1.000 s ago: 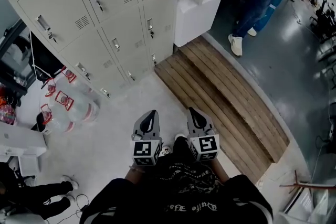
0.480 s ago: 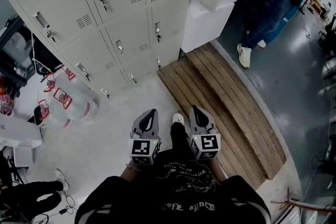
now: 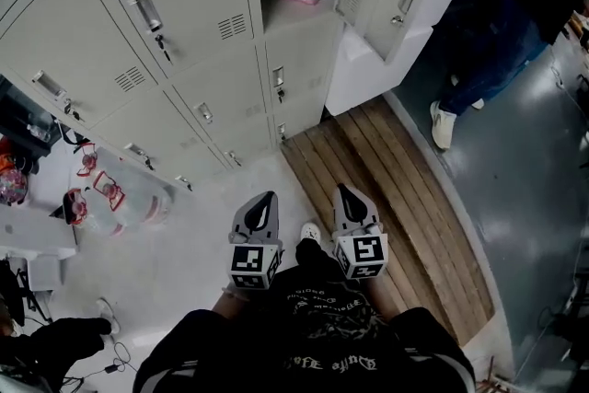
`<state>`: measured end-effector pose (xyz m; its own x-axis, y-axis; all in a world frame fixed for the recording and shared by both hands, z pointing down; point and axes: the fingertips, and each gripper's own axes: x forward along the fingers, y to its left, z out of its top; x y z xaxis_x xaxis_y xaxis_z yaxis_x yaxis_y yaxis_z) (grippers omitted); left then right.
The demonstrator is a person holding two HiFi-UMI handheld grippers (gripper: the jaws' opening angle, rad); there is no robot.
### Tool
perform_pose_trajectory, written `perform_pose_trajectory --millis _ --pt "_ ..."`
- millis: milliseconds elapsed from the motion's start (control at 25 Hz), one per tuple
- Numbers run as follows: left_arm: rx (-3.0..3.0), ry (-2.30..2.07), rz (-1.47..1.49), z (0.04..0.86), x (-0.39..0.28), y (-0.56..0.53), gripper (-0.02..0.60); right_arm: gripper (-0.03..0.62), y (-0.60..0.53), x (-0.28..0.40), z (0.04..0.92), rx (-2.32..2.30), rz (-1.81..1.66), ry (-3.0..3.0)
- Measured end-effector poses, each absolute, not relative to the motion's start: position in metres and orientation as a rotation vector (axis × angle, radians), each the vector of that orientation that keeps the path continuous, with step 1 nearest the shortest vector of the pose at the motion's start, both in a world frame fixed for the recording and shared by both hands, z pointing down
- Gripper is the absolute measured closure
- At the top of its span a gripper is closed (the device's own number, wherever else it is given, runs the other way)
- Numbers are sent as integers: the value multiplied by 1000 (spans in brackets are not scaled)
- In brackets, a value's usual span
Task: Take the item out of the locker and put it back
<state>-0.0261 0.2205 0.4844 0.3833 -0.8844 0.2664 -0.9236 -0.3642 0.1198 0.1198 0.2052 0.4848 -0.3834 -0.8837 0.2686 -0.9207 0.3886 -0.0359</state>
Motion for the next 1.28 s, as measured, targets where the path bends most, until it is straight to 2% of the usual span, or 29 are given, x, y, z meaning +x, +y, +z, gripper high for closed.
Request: perform_pose_trajectory --millis 320,640,1280 --pt "2370 -1627 224 484 10 130 575 589 109 148 484 1546 251 -2479" --pt "2347 -1661 238 491 32 75 575 589 58 158 487 1445 273 -2523" --pt "2410 -1627 181 487 18 -27 575 588 -36 136 472 1510 226 -2543"
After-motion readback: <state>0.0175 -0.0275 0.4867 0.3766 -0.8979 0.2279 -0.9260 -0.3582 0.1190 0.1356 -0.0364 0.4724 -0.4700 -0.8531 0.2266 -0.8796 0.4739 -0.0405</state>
